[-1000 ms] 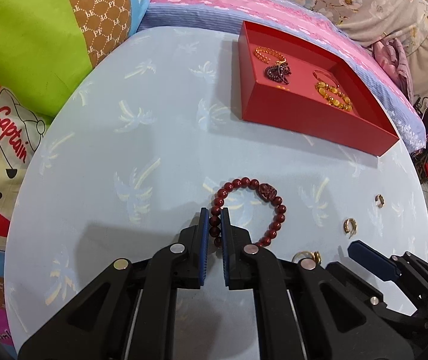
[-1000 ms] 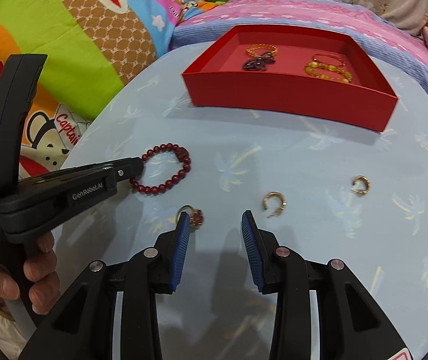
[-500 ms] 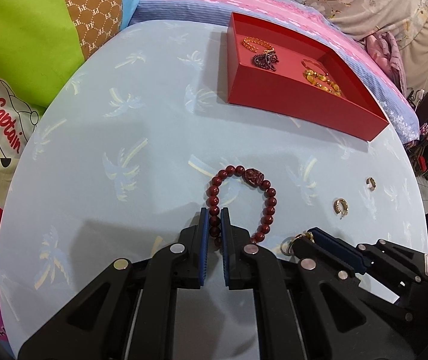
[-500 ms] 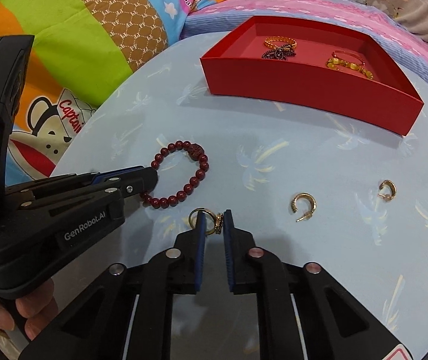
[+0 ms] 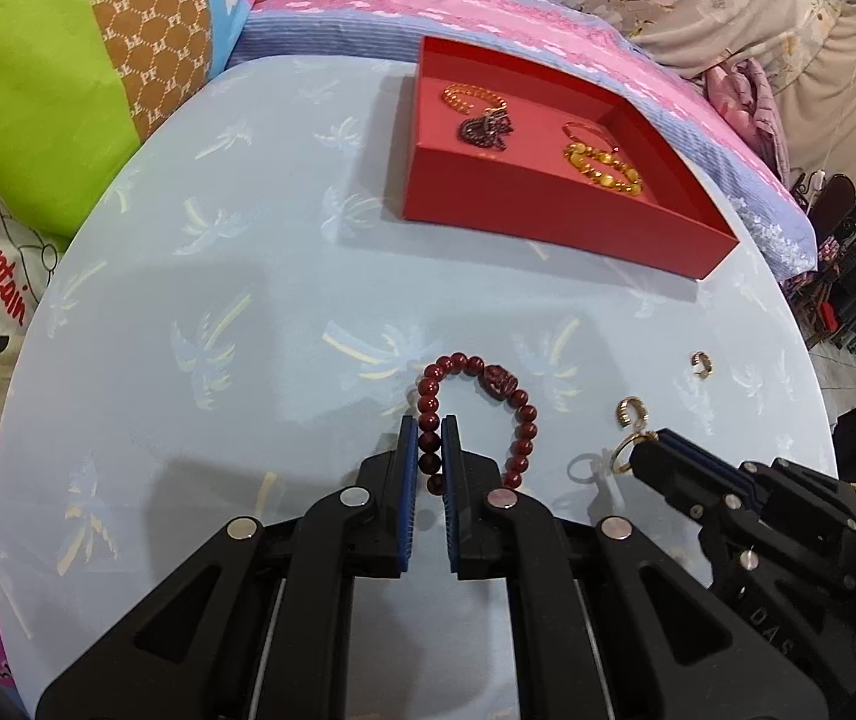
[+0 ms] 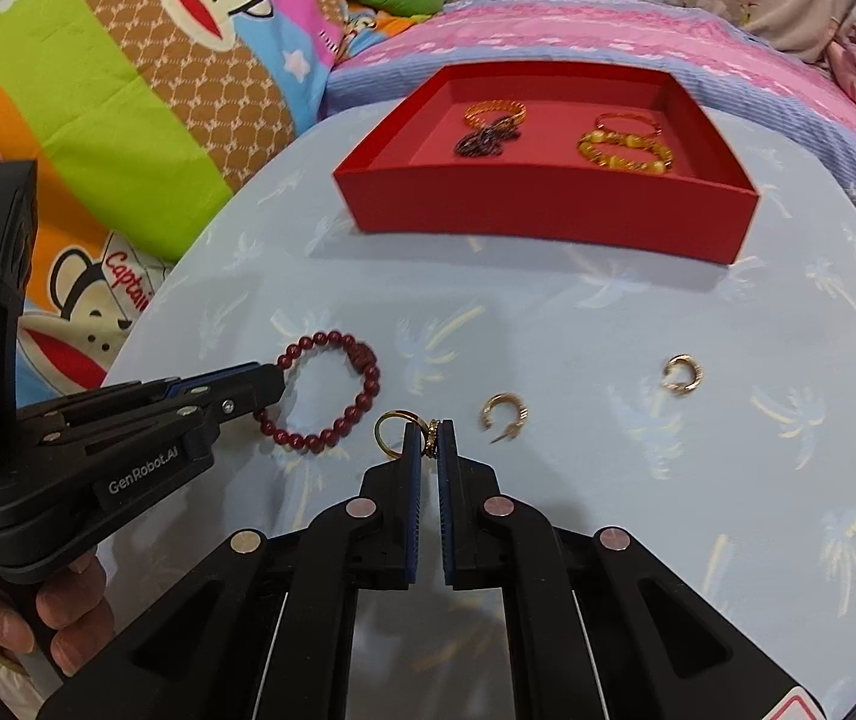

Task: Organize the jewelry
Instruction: 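Grasp the dark red beaded bracelet with the left tool while the right tool grasps the gold hoop earring, then carry the dark red bracelet and earring into the red tray and open both tools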

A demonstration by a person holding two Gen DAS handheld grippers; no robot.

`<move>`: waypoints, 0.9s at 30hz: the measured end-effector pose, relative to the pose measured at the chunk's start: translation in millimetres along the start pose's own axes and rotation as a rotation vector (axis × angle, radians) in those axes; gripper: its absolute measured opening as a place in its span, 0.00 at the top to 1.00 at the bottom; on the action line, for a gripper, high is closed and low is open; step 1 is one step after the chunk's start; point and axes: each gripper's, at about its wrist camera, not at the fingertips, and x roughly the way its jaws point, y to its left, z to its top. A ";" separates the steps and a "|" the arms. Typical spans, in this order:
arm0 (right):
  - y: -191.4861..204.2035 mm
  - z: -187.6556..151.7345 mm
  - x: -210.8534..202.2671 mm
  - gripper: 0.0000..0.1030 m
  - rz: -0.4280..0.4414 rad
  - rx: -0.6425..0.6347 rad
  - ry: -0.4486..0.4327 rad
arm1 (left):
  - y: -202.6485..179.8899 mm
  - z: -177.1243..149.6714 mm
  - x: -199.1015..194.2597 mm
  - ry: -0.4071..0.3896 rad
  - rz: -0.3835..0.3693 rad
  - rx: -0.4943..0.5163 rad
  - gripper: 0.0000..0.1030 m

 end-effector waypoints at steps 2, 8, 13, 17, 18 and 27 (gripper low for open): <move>-7.2 4.1 -5.7 0.95 -0.007 0.016 -0.017 | -3.8 2.6 -3.2 -0.008 -0.010 0.007 0.93; -26.1 18.8 -18.8 0.95 -0.027 0.050 -0.057 | -18.6 17.6 -16.5 -0.043 -0.035 0.046 0.93; -45.1 36.9 -28.2 0.95 -0.053 0.078 -0.098 | -39.5 39.4 -25.7 -0.080 -0.054 0.104 0.93; -62.6 55.3 -33.5 0.95 -0.076 0.098 -0.131 | -58.8 61.8 -31.3 -0.113 -0.081 0.146 0.93; -66.3 59.6 -34.7 0.95 -0.081 0.100 -0.139 | -64.2 69.2 -33.1 -0.123 -0.093 0.154 0.93; -91.0 104.7 -24.5 0.95 -0.106 0.114 -0.179 | -94.9 136.4 -27.4 -0.187 -0.182 0.169 0.93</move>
